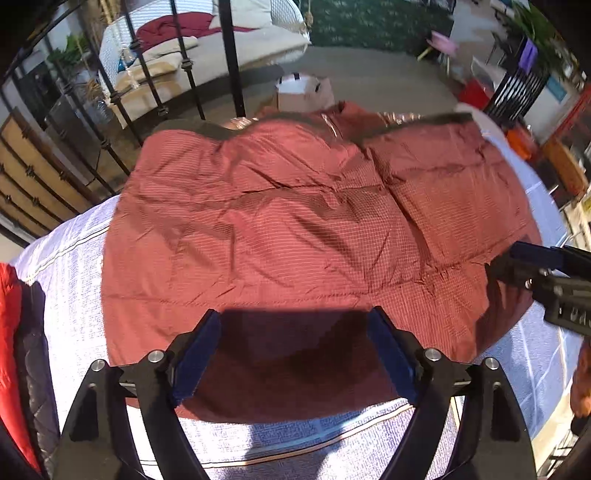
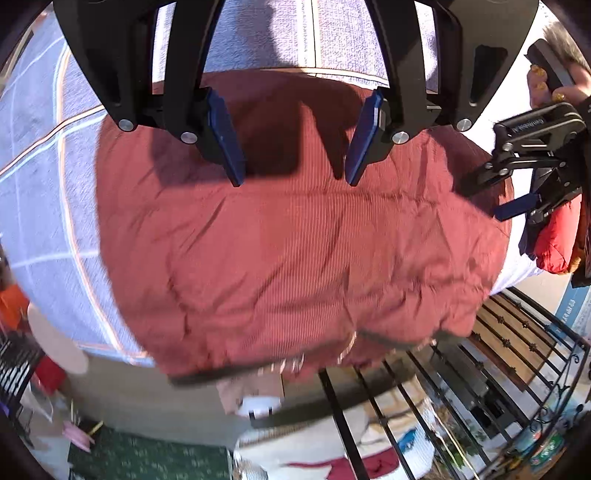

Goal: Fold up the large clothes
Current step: 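Release the hem and press the folded jacket flat with both grippers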

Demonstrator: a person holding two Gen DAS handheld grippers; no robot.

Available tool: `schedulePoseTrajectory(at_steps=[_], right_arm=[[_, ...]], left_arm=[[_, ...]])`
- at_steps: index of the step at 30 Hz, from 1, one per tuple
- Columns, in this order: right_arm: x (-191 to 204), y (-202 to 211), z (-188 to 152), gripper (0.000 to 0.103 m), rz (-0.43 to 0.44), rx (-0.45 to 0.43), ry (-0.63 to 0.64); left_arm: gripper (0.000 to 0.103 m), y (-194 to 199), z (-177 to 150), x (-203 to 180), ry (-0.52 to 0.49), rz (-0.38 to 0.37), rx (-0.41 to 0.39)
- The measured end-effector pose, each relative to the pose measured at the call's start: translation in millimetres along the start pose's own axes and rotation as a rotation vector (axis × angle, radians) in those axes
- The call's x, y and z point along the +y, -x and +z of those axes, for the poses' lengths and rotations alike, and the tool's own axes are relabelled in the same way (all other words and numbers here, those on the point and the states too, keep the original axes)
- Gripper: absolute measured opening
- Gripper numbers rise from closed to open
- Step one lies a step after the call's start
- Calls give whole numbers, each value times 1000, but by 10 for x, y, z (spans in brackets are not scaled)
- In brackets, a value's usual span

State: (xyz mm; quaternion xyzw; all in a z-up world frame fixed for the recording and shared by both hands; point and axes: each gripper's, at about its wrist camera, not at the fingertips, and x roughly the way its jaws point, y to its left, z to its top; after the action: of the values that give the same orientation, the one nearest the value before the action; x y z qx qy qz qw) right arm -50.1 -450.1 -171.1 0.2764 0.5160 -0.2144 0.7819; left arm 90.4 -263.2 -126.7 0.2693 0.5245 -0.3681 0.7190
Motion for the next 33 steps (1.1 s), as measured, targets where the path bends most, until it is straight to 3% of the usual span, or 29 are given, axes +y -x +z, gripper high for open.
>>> schedulePoseTrajectory(at_steps=[11,14,19,23,28,33], right_arm=[[-97,-234,283,57,-75,33,-26],[-59,-328,364,63,-110,51,-23],[-9,-501,514,70,-162,86,-15],[20,-674,581,72,-217,121,4],[94,-803,630,75,-291,140,38],[135,-834,629,77,-320,152,62]], left_arm=[[88,-309,261,91,12,48,70],[91,-368,292,91,-3,57,79],[98,-508,360,190,27,27,109],[98,-672,448,330,77,-27,170],[98,-798,509,316,69,-15,231],[98,-842,503,294,44,-12,236]])
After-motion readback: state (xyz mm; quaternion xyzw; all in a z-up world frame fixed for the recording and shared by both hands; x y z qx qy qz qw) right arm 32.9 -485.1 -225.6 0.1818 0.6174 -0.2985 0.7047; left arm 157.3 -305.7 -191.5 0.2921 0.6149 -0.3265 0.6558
